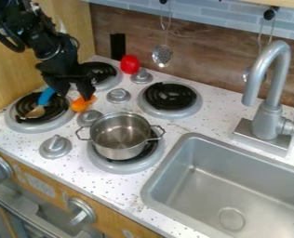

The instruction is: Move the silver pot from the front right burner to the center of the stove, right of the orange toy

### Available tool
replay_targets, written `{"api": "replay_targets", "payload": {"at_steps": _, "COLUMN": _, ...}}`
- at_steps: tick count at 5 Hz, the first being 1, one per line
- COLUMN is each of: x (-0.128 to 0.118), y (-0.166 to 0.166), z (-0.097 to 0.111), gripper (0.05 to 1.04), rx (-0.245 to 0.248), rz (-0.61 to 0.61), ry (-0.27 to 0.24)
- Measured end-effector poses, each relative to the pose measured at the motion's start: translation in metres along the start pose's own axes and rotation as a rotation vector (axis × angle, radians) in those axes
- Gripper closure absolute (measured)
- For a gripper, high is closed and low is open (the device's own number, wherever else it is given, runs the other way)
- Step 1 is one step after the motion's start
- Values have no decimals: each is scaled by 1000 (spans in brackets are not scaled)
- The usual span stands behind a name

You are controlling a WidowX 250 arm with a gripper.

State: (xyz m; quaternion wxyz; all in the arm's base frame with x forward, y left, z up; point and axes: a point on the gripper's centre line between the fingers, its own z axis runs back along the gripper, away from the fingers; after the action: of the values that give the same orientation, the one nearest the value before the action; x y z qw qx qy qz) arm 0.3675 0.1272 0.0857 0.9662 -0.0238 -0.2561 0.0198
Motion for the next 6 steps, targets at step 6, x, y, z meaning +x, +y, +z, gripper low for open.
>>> {"api": "replay_targets", "payload": {"at_steps": 6, "x": -25, "y": -55, "z": -17, "gripper": 83, "rx": -129, "rz": -211, "ry": -4}}
